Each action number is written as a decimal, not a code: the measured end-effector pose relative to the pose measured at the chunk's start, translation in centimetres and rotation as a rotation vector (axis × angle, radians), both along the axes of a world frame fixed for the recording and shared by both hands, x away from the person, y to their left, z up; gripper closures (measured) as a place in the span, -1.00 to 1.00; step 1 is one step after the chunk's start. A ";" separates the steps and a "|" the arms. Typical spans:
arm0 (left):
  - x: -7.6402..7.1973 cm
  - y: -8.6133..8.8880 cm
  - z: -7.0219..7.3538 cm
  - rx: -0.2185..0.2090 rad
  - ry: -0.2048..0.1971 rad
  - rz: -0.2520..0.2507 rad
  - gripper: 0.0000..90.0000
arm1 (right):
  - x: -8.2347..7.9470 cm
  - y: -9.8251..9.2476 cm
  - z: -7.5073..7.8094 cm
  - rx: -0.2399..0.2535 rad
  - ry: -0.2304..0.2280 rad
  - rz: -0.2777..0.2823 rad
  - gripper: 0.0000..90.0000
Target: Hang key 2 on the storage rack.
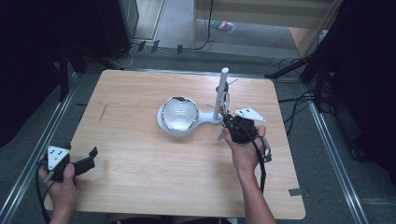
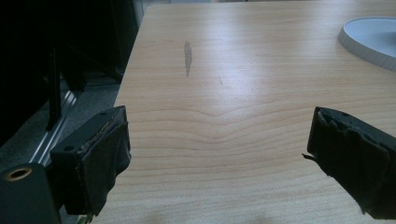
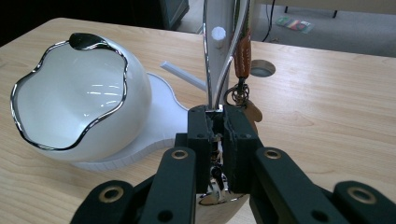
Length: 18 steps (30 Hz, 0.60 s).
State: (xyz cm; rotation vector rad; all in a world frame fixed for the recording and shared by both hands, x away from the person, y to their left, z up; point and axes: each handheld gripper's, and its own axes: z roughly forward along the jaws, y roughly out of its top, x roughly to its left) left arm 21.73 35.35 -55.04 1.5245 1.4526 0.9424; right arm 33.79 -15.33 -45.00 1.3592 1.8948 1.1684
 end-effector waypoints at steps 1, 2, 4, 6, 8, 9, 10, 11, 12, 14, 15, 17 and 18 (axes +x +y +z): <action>0.0 0.0 0.0 0.000 0.000 0.000 -0.86 | 0.1 0.0 -0.1 0.001 -0.001 -0.001 0.85; 0.0 0.0 0.0 0.000 -0.001 0.000 -0.86 | 0.2 0.1 -0.2 0.000 0.001 0.003 0.85; 0.0 0.0 0.0 0.000 -0.001 0.000 -0.86 | 0.3 0.2 -0.4 0.001 0.000 0.000 0.85; 0.0 0.0 0.0 0.001 0.001 -0.001 -0.86 | 0.4 0.4 -0.7 0.000 -0.003 -0.002 0.85; 0.0 0.0 0.0 0.001 0.000 -0.001 -0.86 | 0.6 0.5 -0.9 -0.006 -0.005 -0.003 0.85; 0.0 0.0 0.0 0.001 0.001 -0.002 -0.86 | 0.6 0.6 -1.1 -0.008 -0.003 -0.004 0.85; 0.0 0.0 0.0 -0.001 0.001 -0.002 -0.86 | 0.7 0.7 -1.2 -0.006 -0.003 -0.009 0.85; 0.0 0.0 0.0 0.000 0.001 -0.002 -0.86 | 0.8 0.7 -1.3 -0.007 -0.006 -0.007 0.85; 0.0 0.0 0.0 -0.001 0.000 -0.002 -0.86 | 0.9 0.7 -1.4 -0.008 -0.007 -0.008 0.85; 0.0 0.0 0.0 -0.001 0.000 -0.002 -0.86 | 1.0 0.7 -1.5 -0.008 -0.008 -0.009 0.85; 0.0 0.0 0.0 -0.001 0.001 -0.003 -0.86 | 1.1 0.8 -1.7 -0.012 -0.010 -0.009 0.85; 0.0 0.0 0.0 0.000 0.002 -0.004 -0.86 | 1.3 0.8 -2.1 -0.013 -0.015 -0.013 0.85; 0.0 0.0 0.0 0.001 0.002 -0.005 -0.86 | 1.4 0.9 -2.2 -0.016 -0.016 -0.016 0.85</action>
